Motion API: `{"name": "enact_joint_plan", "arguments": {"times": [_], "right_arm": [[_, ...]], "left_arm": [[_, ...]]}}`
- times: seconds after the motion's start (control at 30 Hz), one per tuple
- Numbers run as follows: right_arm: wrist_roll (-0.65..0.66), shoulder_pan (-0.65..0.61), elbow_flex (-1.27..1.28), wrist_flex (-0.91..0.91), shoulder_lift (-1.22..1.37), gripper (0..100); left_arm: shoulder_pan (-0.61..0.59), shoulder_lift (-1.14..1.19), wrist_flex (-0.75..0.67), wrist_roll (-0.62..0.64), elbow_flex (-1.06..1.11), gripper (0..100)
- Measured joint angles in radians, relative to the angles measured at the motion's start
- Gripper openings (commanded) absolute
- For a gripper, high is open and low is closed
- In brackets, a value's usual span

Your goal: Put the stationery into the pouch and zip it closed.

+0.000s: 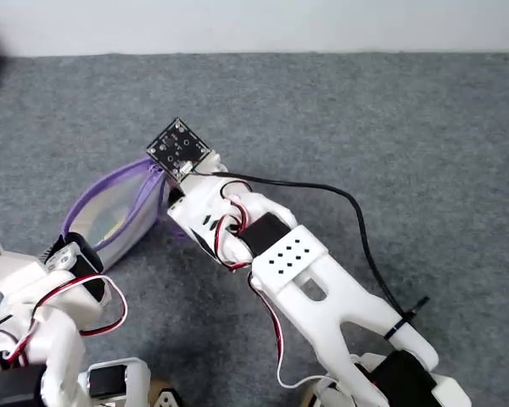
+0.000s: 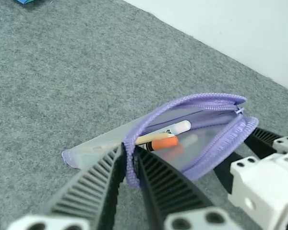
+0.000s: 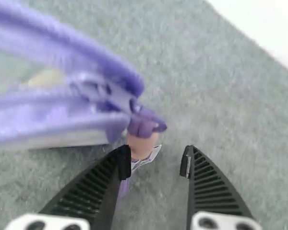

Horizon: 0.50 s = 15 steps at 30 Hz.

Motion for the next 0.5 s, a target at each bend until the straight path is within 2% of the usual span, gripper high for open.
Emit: {"name": "enact_joint_plan", "arguments": {"times": [0.5], "right_arm": [[0.0,-0.049,-0.017,0.028,0.0,17.7]], "left_arm": [[0.0,0.0,0.0,0.0,0.0,2]]}}
